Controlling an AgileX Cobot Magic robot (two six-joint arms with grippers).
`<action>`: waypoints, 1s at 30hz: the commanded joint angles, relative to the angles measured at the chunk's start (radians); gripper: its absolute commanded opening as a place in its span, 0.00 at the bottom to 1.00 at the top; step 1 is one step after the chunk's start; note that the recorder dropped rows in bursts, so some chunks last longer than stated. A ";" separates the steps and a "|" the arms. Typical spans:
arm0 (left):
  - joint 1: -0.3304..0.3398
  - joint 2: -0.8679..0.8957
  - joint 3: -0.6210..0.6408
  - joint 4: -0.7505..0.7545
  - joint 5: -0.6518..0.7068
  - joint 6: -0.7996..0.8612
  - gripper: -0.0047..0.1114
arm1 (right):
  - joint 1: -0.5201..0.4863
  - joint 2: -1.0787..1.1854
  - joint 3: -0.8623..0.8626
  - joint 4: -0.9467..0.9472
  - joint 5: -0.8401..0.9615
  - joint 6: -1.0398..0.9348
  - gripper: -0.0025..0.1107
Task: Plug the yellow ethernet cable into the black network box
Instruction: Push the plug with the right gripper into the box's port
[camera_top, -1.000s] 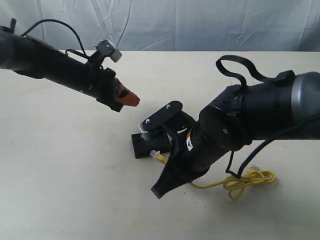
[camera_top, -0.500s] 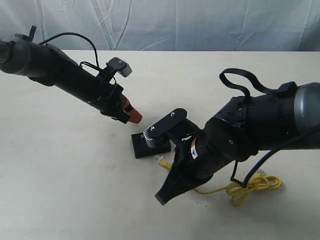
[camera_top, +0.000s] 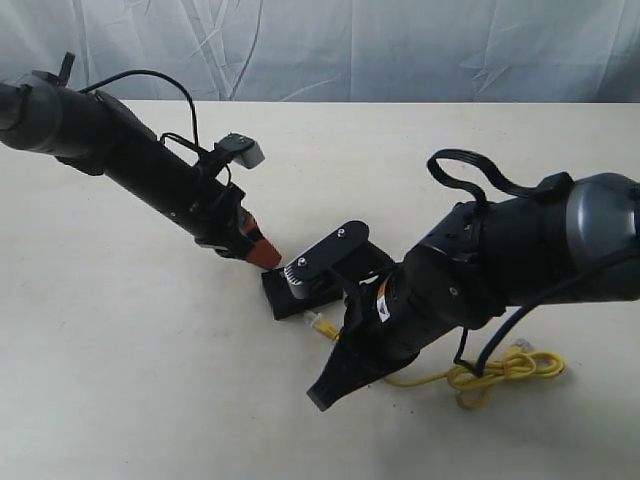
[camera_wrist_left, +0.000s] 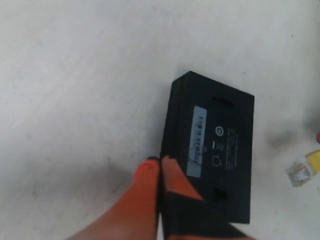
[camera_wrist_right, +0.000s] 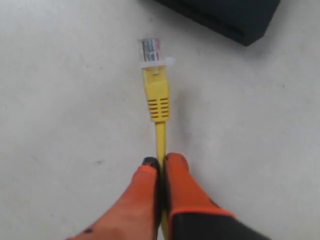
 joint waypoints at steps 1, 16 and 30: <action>-0.004 0.000 0.010 0.050 0.031 -0.061 0.04 | -0.001 -0.002 0.001 -0.013 -0.041 -0.004 0.02; -0.004 0.000 0.010 0.053 -0.057 -0.057 0.04 | -0.001 0.082 0.001 -0.129 -0.112 -0.004 0.02; -0.018 0.044 0.010 -0.056 -0.006 -0.009 0.04 | -0.001 0.089 0.001 -0.129 -0.166 -0.002 0.02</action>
